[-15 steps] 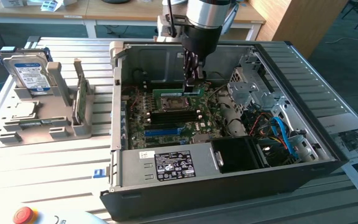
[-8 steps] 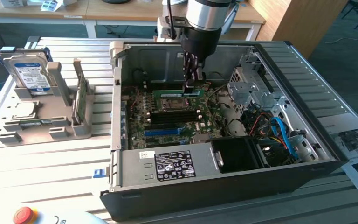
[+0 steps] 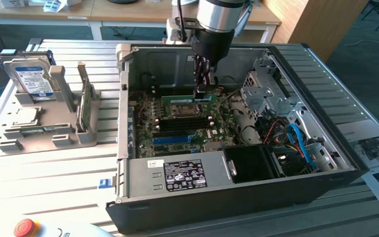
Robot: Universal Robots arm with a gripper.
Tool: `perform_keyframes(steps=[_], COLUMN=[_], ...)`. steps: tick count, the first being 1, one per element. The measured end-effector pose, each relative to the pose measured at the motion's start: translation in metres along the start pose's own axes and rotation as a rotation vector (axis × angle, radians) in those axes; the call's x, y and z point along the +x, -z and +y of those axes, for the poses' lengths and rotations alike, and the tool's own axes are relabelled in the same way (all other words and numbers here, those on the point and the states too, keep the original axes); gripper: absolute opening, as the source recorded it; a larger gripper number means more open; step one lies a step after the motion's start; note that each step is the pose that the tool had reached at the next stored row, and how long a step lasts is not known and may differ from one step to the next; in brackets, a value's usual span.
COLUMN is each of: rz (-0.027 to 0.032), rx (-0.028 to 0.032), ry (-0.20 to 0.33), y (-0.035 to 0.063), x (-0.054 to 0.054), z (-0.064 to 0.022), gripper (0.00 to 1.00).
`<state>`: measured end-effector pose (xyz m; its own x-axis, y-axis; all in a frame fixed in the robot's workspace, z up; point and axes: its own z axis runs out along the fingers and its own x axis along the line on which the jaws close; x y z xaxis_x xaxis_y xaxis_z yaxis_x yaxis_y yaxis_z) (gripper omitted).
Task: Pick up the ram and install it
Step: 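Insert the ram into the slot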
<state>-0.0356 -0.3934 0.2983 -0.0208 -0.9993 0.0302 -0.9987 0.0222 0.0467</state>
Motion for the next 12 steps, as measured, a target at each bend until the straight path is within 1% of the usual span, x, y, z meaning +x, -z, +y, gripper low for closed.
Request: perform_keyframes(steps=[6,12], rz=[0.0003,0.0002], rx=[0.0002,0.0002], ry=[0.004,0.005], y=[-0.0004,-0.0024], x=[0.0002,0.0039], z=[0.0,0.0], gripper=[0.12,0.12])
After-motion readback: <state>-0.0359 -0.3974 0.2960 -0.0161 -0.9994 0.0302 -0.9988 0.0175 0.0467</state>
